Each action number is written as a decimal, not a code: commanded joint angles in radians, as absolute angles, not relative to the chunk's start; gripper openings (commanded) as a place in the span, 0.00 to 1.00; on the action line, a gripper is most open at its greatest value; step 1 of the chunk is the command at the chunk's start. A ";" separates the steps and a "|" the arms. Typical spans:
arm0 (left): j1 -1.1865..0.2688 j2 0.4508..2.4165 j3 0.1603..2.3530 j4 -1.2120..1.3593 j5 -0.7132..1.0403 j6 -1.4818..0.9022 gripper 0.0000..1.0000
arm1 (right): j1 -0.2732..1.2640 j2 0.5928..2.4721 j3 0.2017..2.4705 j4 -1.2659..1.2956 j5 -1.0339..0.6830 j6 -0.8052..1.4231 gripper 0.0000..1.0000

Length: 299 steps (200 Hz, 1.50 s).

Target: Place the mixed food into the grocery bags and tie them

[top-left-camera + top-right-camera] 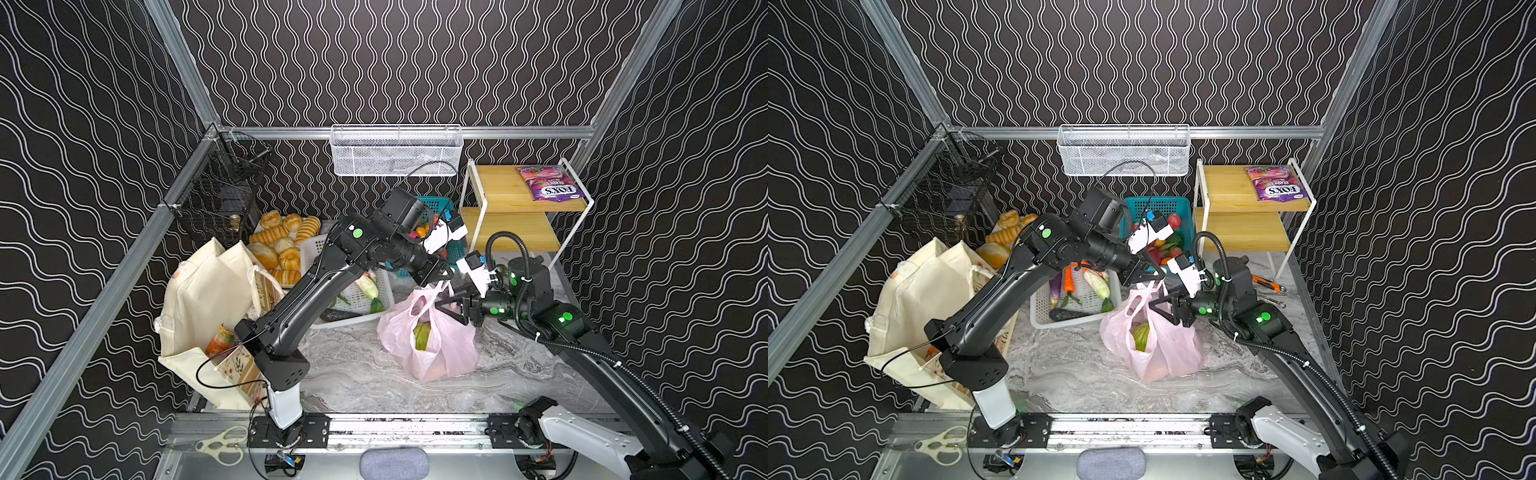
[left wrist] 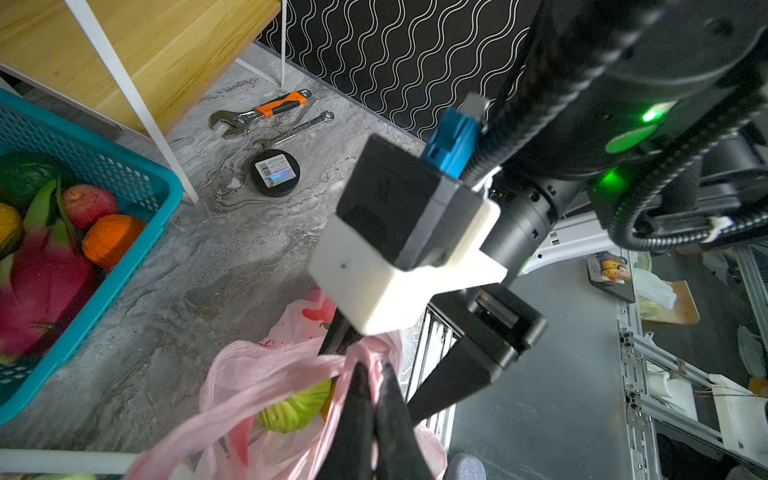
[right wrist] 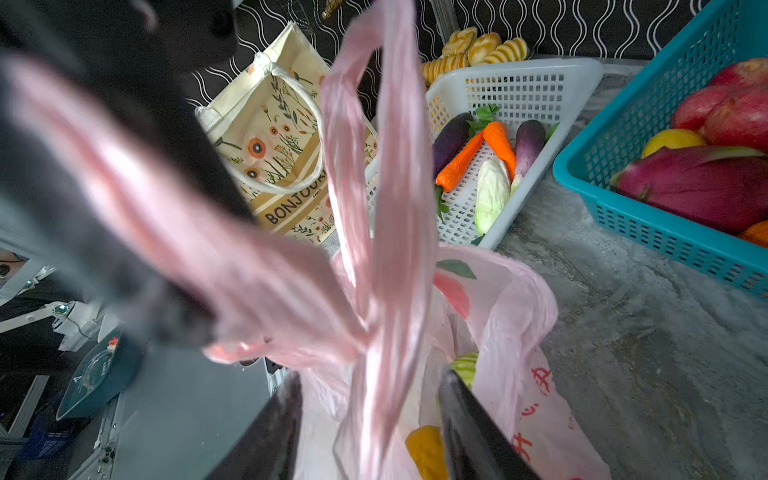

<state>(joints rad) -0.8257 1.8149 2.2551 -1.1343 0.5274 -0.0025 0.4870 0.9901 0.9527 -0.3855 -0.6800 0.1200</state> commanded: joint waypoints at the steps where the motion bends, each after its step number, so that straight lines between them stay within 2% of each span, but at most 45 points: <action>1: -0.824 1.829 2.260 -1.137 0.574 0.005 0.00 | 0.486 0.977 0.912 -0.300 -0.715 0.102 0.64; 30: -0.825 1.853 2.279 -1.182 0.590 0.019 0.00 | 0.486 0.971 0.876 -0.244 -0.717 0.118 0.81; 44: -0.825 1.861 2.275 -1.186 0.604 0.022 0.00 | 0.485 0.968 0.851 -0.186 -0.738 0.147 0.86; 122: -0.825 1.832 2.189 -1.112 0.592 -0.007 0.00 | 0.486 0.906 0.751 0.020 -0.849 0.242 0.93; 213: -0.825 1.818 2.157 -1.060 0.580 -0.043 0.00 | 0.486 0.972 0.735 0.115 -0.799 0.415 0.93; 231: -0.825 1.813 2.157 -1.051 0.571 -0.049 0.00 | 0.485 0.967 0.725 0.139 -0.807 0.431 0.90; 280: -0.824 1.786 2.128 -0.998 0.566 -0.074 0.00 | 0.486 0.980 0.727 0.098 -0.767 0.420 0.71; 299: -0.824 1.782 2.115 -0.992 0.571 -0.076 0.00 | 0.486 0.980 0.721 0.129 -0.764 0.438 0.59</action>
